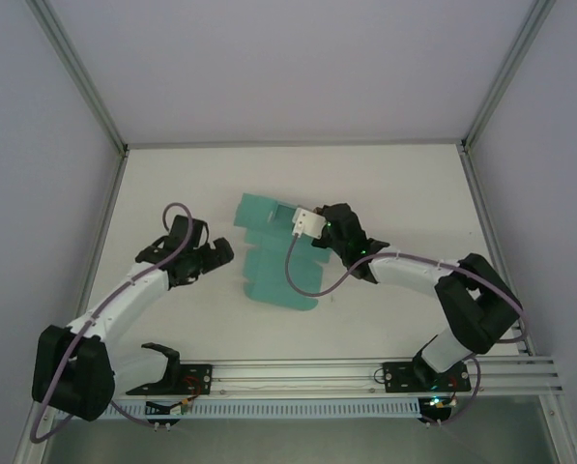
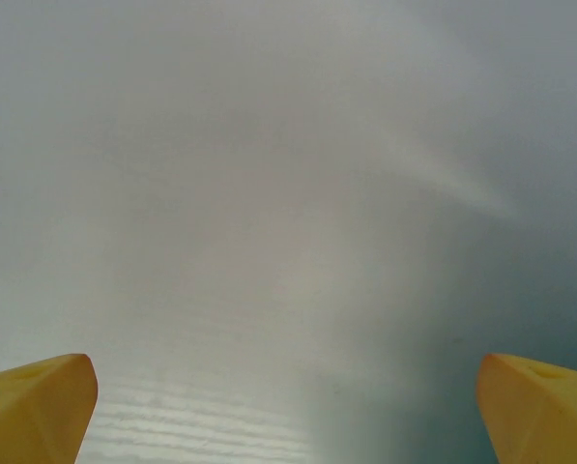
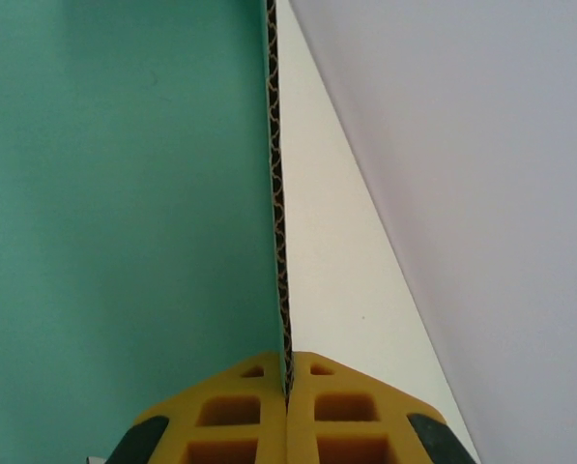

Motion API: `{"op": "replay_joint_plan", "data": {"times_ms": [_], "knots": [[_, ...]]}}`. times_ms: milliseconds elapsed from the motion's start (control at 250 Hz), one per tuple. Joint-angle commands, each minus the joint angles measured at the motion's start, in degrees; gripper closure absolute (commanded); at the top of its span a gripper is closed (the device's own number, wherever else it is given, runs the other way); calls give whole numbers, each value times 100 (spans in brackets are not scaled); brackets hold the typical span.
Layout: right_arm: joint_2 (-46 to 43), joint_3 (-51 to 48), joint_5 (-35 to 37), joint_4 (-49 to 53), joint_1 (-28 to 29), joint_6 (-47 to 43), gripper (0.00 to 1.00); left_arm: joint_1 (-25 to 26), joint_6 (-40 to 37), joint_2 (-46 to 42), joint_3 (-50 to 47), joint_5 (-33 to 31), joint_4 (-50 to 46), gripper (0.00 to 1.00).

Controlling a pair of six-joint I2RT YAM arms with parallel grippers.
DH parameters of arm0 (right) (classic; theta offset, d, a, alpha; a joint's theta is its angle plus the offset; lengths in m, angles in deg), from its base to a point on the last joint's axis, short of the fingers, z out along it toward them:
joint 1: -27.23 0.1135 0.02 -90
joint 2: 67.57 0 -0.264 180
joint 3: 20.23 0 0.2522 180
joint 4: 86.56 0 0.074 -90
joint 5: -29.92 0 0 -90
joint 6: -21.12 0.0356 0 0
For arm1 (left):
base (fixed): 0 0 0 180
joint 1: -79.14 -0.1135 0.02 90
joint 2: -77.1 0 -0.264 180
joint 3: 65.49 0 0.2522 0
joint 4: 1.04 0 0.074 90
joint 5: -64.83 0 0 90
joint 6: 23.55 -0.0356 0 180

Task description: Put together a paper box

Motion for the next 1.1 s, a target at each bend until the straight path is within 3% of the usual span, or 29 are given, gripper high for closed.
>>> {"op": "replay_joint_plan", "data": {"times_ms": [0, 240, 331, 411, 607, 867, 1094], "knots": [[-119, -38, -300, 119, -32, 326, 100, -5, -233, 240, 24, 32, 467, 0], [-100, -17, -556, 182, -26, 456, 100, -11, -465, 790, -77, 403, 1784, 0], [-68, -3, -530, 82, -31, 540, 100, 4, -623, 1217, 22, 916, 2020, 10], [-35, 19, -524, 55, -32, 576, 100, 19, -652, 1405, 4, 1109, 2238, 12], [47, 19, -526, 15, -25, 654, 100, 80, -608, 1114, -461, 1721, 3242, 14], [84, 56, -654, 96, -28, 779, 100, 194, -715, 1200, -564, 2213, 3689, 15], [136, 160, -710, 148, -23, 858, 100, 432, -742, 1552, -426, 2505, 4087, 34]]}}
